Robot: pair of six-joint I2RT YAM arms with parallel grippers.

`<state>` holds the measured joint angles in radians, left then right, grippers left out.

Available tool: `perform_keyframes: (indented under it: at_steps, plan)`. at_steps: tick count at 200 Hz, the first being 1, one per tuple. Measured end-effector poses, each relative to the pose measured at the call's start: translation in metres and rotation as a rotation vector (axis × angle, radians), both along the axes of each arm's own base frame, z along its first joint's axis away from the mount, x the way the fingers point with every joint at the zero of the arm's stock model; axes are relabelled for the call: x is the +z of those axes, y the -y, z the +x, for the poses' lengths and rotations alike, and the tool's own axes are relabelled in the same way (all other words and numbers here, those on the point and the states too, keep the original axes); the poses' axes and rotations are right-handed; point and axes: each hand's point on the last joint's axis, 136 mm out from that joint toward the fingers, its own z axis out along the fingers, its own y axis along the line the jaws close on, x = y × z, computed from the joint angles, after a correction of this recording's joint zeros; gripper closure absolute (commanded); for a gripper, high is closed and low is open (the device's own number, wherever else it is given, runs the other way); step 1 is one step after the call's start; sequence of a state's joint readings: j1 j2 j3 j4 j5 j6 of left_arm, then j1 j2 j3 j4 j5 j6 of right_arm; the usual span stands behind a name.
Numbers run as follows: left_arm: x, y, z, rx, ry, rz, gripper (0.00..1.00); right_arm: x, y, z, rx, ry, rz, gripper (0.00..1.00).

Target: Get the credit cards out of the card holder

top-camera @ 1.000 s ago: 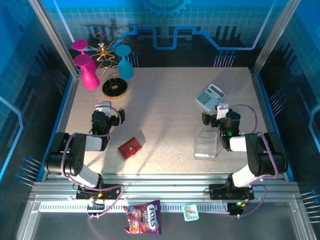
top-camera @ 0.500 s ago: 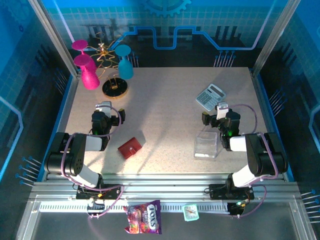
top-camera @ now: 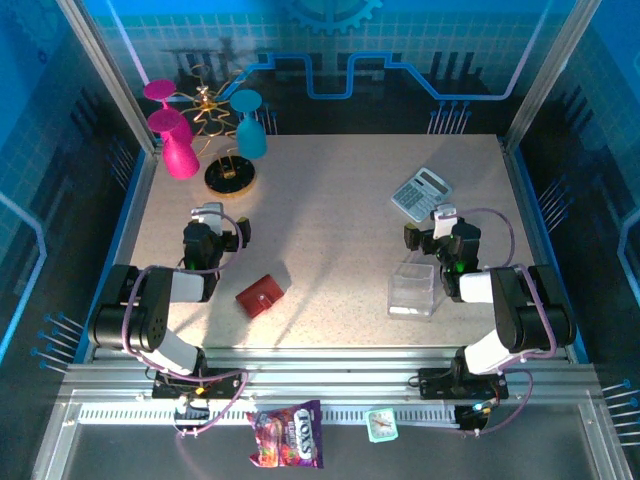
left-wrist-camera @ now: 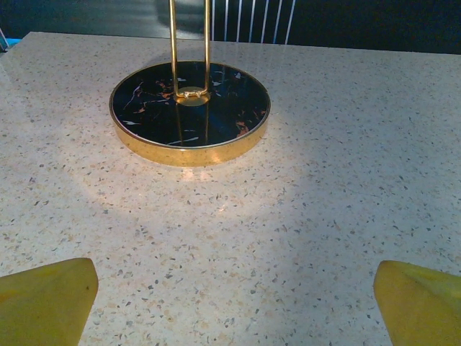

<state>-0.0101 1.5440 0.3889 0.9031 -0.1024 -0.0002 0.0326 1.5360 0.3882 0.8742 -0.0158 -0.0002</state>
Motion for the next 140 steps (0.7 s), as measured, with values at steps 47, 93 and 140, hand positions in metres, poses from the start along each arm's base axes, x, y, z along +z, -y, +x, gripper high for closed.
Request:
perform_keyframes:
  at_steps: [47, 93, 140]
  plan:
    - [0.0, 0.001, 0.0, -0.004, 0.0, -0.001, 0.01, 0.0, 0.002, 0.0, -0.012, 0.001, -0.004, 0.0]
    - [-0.001, -0.001, -0.005, 0.007, -0.03, 0.003, 0.01, 0.006, 0.007, 0.0, -0.042, 0.008, -0.015, 0.0]
    - [0.029, 0.004, 0.001, 0.025, -0.043, 0.02, 0.01, 0.03, 0.009, -0.004, -0.062, 0.025, -0.025, 0.0]
